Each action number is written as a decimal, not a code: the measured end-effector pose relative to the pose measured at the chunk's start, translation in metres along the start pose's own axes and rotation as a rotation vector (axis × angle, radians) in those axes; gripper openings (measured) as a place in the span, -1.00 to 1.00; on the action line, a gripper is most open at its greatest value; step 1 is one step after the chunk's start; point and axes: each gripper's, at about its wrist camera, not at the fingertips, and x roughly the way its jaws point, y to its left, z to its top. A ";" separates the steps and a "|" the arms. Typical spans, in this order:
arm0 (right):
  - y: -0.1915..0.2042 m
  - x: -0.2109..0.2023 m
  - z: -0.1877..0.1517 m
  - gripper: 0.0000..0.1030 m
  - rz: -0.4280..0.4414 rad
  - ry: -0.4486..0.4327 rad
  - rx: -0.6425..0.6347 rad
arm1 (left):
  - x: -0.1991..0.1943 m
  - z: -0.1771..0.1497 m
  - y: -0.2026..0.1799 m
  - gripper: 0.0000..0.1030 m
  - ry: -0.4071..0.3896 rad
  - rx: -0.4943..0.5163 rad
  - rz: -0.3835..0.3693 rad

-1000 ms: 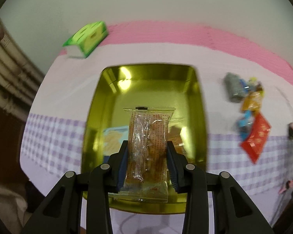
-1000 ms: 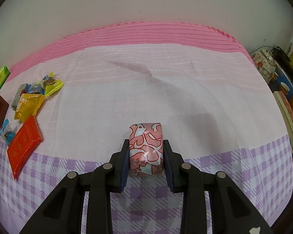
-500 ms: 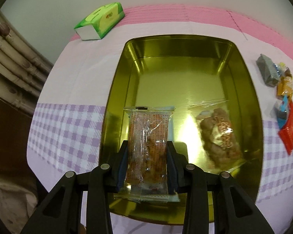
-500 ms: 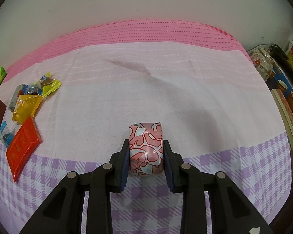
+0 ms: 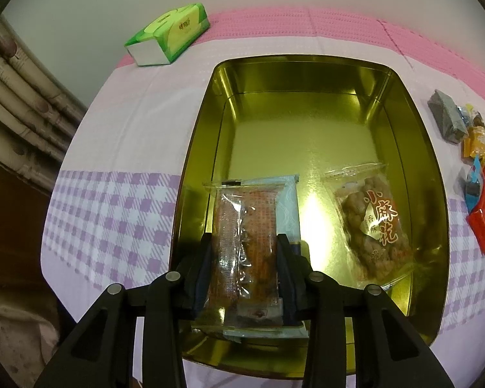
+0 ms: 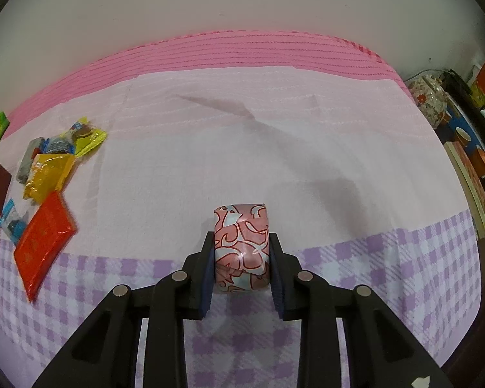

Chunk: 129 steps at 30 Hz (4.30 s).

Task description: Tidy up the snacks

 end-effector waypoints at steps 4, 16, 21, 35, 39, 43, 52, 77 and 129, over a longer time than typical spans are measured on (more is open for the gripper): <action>0.006 -0.011 -0.002 -0.47 0.011 -0.014 0.001 | -0.003 -0.001 0.001 -0.02 -0.021 -0.027 -0.022; 0.081 -0.060 0.008 -0.47 0.137 -0.070 -0.080 | -0.038 -0.008 0.009 0.31 -0.168 -0.059 -0.076; 0.139 -0.078 0.005 -0.47 0.223 -0.077 -0.157 | -0.051 -0.016 0.032 0.35 -0.214 -0.121 -0.034; 0.309 -0.099 -0.022 -0.47 0.426 -0.026 -0.390 | -0.045 -0.049 0.106 0.35 -0.165 -0.329 0.036; 0.341 -0.095 -0.033 -0.47 0.433 -0.003 -0.437 | -0.040 -0.052 0.124 0.35 -0.152 -0.380 0.070; 0.361 -0.089 -0.041 -0.47 0.425 0.018 -0.459 | -0.037 -0.054 0.131 0.35 -0.149 -0.397 0.075; 0.391 -0.071 -0.049 -0.47 0.404 0.054 -0.493 | -0.033 -0.052 0.131 0.35 -0.144 -0.383 0.081; 0.394 -0.067 -0.053 -0.38 0.416 0.070 -0.477 | -0.027 -0.052 0.127 0.35 -0.128 -0.382 0.065; 0.194 0.007 0.005 0.06 -0.037 0.214 -0.082 | -0.036 -0.055 0.115 0.36 -0.142 -0.358 0.049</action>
